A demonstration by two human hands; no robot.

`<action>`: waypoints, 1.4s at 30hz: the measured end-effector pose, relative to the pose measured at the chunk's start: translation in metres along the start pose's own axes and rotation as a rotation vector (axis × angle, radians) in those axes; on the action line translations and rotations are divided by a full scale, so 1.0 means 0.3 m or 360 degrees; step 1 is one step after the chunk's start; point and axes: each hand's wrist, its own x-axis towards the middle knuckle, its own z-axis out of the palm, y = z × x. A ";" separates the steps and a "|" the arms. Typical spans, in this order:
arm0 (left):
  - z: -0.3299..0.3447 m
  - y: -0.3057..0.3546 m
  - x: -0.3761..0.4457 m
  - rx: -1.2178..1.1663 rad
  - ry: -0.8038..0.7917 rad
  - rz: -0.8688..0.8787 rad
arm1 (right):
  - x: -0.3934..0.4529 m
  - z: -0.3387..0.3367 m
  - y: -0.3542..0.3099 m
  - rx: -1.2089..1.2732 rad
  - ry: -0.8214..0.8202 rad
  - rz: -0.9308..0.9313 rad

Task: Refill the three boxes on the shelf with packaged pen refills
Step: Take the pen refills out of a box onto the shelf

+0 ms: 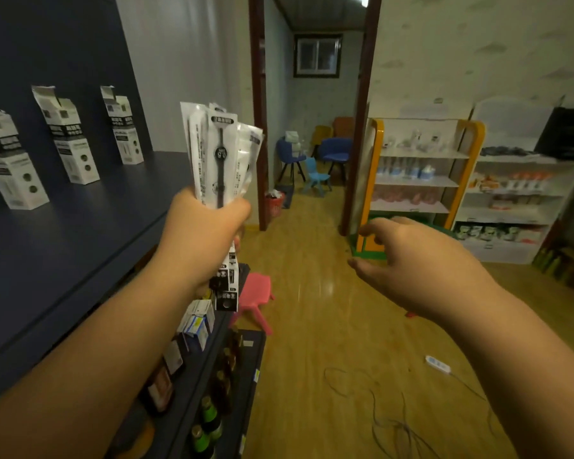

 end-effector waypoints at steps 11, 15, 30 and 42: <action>-0.030 -0.151 0.319 0.0009 0.0145 -0.0052 | 0.458 0.145 -0.113 0.0119 0.0071 -0.0170; -0.024 -0.187 0.453 0.0079 0.0270 0.0008 | 0.660 0.241 -0.143 0.0170 0.0061 -0.0313; 0.052 -0.290 1.001 0.0645 0.0871 -0.0175 | 1.584 0.532 -0.274 0.0644 -0.0154 -0.1160; -0.299 -0.364 1.118 0.1817 0.0798 -0.0403 | 1.776 0.643 -0.690 0.0782 -0.0187 -0.1589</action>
